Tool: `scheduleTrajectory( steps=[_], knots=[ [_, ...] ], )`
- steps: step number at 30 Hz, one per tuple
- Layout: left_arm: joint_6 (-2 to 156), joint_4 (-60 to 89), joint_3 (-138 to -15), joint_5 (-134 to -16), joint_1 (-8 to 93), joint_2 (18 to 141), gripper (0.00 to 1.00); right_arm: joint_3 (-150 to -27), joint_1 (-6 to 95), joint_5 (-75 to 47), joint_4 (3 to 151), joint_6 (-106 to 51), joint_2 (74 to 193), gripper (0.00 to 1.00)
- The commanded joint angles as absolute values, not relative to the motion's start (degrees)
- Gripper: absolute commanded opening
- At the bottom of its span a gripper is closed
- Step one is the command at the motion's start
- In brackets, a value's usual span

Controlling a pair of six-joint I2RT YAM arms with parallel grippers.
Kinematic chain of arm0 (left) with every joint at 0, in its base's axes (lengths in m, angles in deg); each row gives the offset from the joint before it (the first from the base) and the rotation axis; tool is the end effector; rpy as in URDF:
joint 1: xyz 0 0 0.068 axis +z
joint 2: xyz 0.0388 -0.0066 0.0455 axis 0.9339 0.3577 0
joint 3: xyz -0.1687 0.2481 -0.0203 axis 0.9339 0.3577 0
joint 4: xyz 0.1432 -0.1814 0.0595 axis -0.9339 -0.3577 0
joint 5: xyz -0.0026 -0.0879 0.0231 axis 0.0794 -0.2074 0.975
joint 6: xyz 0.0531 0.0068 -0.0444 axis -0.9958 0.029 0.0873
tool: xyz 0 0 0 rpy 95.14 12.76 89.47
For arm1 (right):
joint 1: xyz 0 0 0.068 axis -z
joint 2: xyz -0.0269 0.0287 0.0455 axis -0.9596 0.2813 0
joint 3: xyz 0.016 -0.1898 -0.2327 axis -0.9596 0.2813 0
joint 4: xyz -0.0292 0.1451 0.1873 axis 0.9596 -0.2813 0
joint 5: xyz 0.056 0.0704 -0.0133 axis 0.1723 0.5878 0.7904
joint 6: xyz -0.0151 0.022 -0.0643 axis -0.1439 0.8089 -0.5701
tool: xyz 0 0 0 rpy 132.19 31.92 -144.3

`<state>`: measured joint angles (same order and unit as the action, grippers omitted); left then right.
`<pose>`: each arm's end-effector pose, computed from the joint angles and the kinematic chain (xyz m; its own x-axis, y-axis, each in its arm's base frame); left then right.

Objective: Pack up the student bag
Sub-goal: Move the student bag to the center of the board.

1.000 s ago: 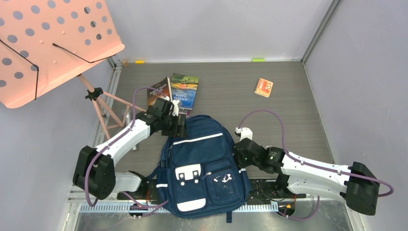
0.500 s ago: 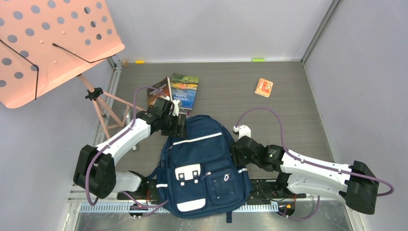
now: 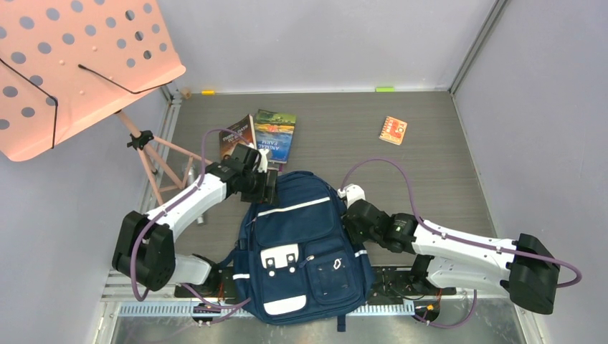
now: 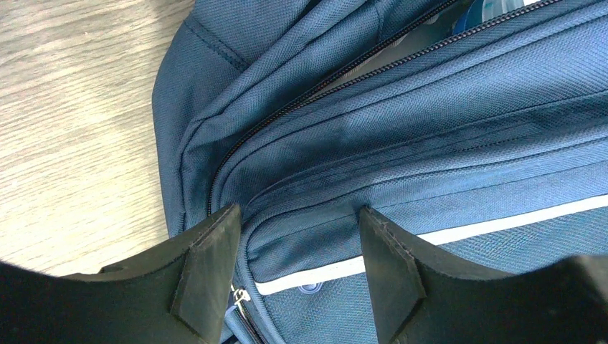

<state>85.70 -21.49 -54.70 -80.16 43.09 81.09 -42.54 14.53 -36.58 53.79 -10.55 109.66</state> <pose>0.2120 -0.1175 0.2416 -0.9185 0.0709 -0.3889 0.2217 0.9069 -0.3583 0.0973 0.1340 0.2111 -0.6637 -0.3580 -0.6568 -0.5227 0.8500 0.0650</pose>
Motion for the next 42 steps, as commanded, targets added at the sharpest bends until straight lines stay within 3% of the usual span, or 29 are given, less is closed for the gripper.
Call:
scheduleTrajectory(
  steps=[1, 9, 18, 20, 25, 30, 34, 42],
  knots=[
    [84.5, -23.2, -56.7, -80.7, 42.9, 81.9, 0.63, -46.1, 14.2, -34.6, 62.6, -14.5, 110.7, 0.23],
    [83.7, -24.6, -57.4, -79.4, 42.9, 82.4, 0.63, -47.6, 14.2, -40.1, 60.4, -14.2, 110.2, 0.03],
    [82.5, -25.9, -58.0, -78.2, 42.9, 82.5, 0.62, -49.5, 14.2, -47.9, 62.4, -17.3, 108.0, 0.03],
    [81.7, -26.5, -58.8, -78.2, 42.9, 81.8, 0.64, -50.5, 14.3, -48.1, 61.8, -17.7, 109.2, 0.08],
    [78.5, -29.5, -63.8, -78.0, 42.7, 78.8, 0.86, -54.9, 14.2, -52.9, 54.2, -11.6, 111.9, 0.13],
    [73.3, -31.6, -70.2, -82.2, 41.4, 79.1, 0.95, -57.0, 14.3, -56.9, 44.3, -1.9, 110.7, 0.49],
    [69.2, -30.7, -73.2, -87.8, 40.3, 82.0, 0.98, -57.2, 14.3, -59.0, 39.1, 9.1, 107.4, 0.67],
    [62.1, -29.3, -77.9, -95.7, 37.2, 91.2, 1.0, -54.5, 14.3, -54.3, 36.4, 42.8, 101.8, 0.69]
  ],
)
